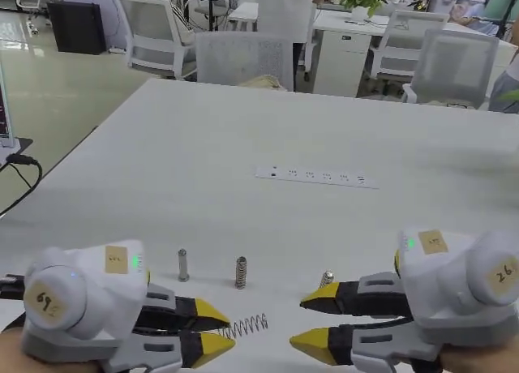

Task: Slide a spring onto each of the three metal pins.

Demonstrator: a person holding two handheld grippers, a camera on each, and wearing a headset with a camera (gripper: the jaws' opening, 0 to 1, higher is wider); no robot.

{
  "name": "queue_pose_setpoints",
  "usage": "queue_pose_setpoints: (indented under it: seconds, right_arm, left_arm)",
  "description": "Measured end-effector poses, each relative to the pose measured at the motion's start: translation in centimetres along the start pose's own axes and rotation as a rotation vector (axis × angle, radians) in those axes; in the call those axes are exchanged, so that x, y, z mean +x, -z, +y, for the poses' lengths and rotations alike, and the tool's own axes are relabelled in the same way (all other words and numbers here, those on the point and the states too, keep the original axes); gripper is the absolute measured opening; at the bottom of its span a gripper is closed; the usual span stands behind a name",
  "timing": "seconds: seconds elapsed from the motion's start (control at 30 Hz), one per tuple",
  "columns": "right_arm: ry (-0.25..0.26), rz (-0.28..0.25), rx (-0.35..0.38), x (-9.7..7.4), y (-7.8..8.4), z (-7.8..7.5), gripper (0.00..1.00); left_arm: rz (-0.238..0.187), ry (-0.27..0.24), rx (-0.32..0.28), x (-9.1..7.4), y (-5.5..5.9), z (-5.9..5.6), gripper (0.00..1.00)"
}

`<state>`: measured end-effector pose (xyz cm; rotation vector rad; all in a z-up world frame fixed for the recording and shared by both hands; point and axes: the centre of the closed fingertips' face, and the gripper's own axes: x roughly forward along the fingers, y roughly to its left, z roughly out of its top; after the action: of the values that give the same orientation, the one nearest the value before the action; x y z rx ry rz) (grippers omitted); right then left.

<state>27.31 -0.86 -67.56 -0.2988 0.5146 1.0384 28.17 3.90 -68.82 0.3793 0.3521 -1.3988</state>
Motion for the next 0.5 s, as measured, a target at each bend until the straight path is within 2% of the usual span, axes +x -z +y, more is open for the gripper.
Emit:
queue_pose_setpoints:
  seconds: [0.5]
  right_arm:
    - [-0.074, -0.004, -0.004, 1.0, -0.5, 1.5, 0.17]
  left_arm:
    - [-0.008, 0.051, 0.029, 0.4, -0.8, -1.4, 0.03]
